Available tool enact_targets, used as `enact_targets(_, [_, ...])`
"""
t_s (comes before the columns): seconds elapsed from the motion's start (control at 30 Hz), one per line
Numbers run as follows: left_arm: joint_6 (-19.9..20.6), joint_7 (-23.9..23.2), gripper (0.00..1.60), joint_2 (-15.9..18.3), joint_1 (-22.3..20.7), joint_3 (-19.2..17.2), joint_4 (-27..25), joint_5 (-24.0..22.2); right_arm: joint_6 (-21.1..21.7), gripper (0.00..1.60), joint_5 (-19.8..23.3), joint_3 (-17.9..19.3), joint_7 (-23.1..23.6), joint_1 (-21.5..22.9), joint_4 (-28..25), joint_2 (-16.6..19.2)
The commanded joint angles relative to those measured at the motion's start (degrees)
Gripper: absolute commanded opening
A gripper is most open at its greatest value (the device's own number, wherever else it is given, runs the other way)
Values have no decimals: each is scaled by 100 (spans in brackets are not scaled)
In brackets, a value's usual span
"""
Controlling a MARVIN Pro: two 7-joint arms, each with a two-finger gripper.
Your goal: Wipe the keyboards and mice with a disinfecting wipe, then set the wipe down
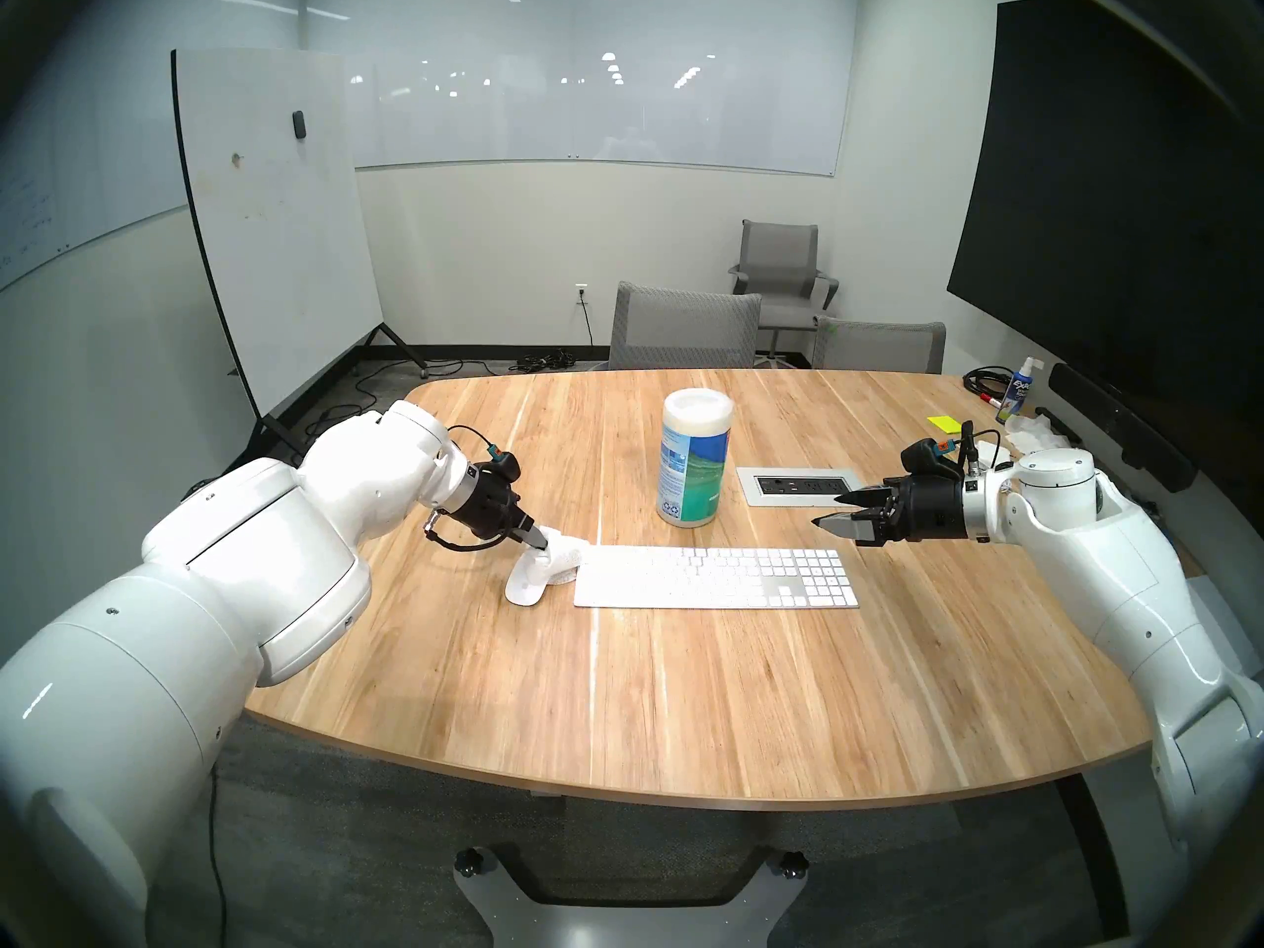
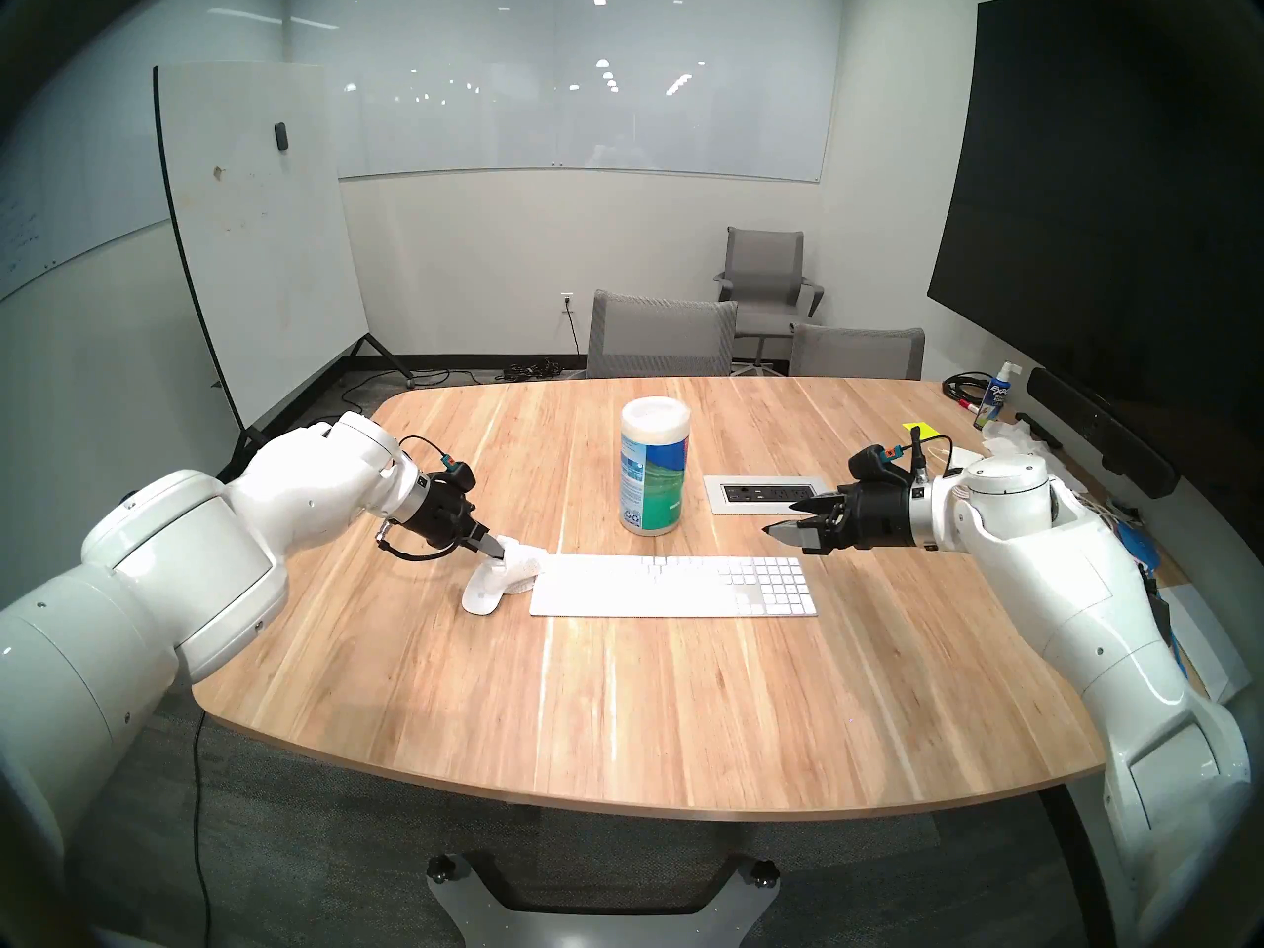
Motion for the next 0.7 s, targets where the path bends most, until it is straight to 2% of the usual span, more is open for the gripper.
enact_targets(0.0, [-5, -342, 0, 30, -141, 83, -52, 68, -13, 160, 19, 70, -13, 107, -32, 9])
enact_targets(0.4, [67, -1127, 0, 237, -129, 281, -271, 266, -13, 160, 18, 70, -13, 106, -32, 9])
enact_targets(0.67, [174, -1289, 0, 437, -21, 308, -536, 279, -13, 160, 18, 70, -13, 106, -32, 9])
